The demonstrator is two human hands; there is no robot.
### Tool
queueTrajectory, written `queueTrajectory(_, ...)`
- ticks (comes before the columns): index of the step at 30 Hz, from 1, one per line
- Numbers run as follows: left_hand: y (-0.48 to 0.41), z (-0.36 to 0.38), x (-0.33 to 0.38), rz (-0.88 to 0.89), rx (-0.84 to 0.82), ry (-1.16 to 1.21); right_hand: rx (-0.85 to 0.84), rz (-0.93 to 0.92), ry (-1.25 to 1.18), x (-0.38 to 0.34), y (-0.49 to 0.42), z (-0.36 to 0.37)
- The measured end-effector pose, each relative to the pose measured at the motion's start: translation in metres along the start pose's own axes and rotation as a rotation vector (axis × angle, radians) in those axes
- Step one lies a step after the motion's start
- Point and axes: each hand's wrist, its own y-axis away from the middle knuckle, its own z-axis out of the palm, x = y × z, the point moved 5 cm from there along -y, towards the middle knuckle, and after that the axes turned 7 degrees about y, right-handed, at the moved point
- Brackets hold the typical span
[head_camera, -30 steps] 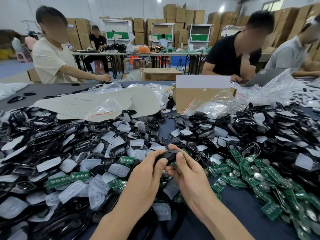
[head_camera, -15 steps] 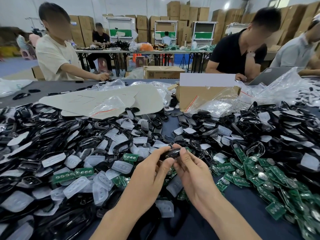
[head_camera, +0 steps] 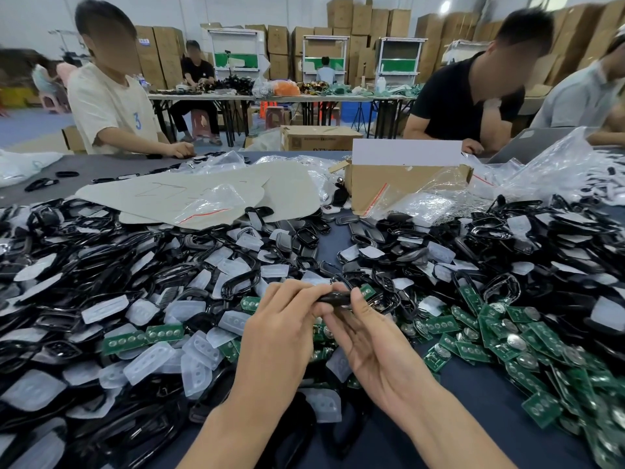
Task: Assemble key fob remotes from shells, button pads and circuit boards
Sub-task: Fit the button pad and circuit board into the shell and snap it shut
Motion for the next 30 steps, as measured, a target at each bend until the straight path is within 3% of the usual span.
queueTrajectory(11, -0.003, 0.002, 0.005, 0.031, 0.021, -0.073, -0.002, -0.041, -0.034, -0.002, -0.001, 0.001)
queueTrajectory(17, -0.006, -0.001, 0.006, -0.14, -0.037, 0.2, 0.001, -0.033, -0.011, 0.001, -0.002, 0.001)
queueTrajectory(25, -0.008, -0.002, 0.009, -0.079, 0.006, 0.145, -0.055, -0.04, 0.017, -0.004, 0.004, 0.003)
queueTrajectory(27, -0.009, -0.001, 0.01, -0.156, -0.009, 0.185, -0.012, -0.068, 0.044, -0.007, 0.003, 0.002)
queueTrajectory(30, -0.005, 0.003, 0.0, -0.485, -0.051, 0.409, 0.044, -0.147, 0.11, -0.014, 0.001, -0.001)
